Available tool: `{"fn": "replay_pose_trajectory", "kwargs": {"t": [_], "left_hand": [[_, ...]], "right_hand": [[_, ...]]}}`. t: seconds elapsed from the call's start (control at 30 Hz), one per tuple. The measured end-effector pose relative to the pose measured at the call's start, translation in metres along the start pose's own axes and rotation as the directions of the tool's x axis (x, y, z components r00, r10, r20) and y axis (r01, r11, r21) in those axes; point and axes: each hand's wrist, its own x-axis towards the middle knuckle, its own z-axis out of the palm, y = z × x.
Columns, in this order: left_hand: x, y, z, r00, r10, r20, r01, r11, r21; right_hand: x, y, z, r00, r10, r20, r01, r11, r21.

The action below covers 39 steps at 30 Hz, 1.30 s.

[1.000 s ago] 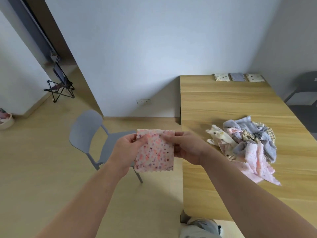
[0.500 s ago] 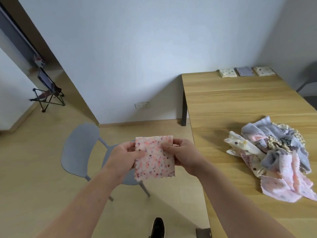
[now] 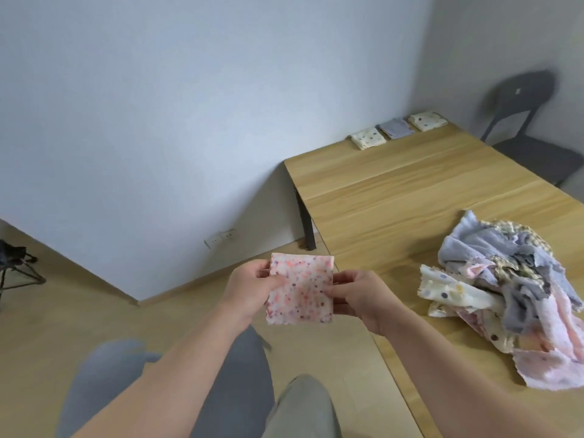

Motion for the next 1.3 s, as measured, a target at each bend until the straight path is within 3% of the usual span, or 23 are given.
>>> {"fn": "replay_pose_trajectory", "kwargs": {"t": [0.13, 0.27, 0.4, 0.53, 0.67, 0.93, 1.07, 1.3], "left_hand": [[0.079, 0.044, 0.035, 0.994, 0.050, 0.094, -0.053, 0.998, 0.030], [0.170, 0.078, 0.076, 0.966, 0.138, 0.220, -0.178, 0.968, 0.174], [0.297, 0.099, 0.121, 0.907, 0.190, 0.376, -0.312, 0.903, 0.294], [0.417, 0.122, 0.151, 0.840, 0.109, 0.532, -0.369, 0.833, 0.412], [0.533, 0.162, 0.164, 0.797, 0.063, 0.601, -0.452, 0.722, 0.524], [0.704, 0.220, 0.189, 0.728, 0.180, 0.662, -0.659, 0.451, 0.602], [0.760, 0.224, 0.198, 0.743, 0.186, 0.643, -0.655, 0.401, 0.641], [0.793, 0.219, 0.213, 0.738, 0.171, 0.652, -0.667, 0.327, 0.669]], "right_hand": [[0.037, -0.030, -0.028, 0.970, -0.022, -0.243, 0.047, 0.994, 0.099], [0.095, -0.059, -0.059, 0.880, -0.010, -0.476, 0.066, 0.993, 0.101], [0.195, -0.081, -0.092, 0.836, 0.002, -0.548, 0.032, 0.998, 0.052], [0.299, -0.102, -0.117, 0.788, 0.083, -0.610, -0.061, 0.997, 0.056], [0.406, -0.140, -0.125, 0.789, 0.165, -0.592, -0.148, 0.986, 0.077], [0.573, -0.213, -0.150, 0.851, 0.177, -0.494, -0.100, 0.979, 0.179], [0.627, -0.230, -0.163, 0.891, 0.173, -0.419, -0.127, 0.983, 0.135], [0.667, -0.241, -0.172, 0.896, 0.204, -0.395, -0.181, 0.979, 0.096]]}}
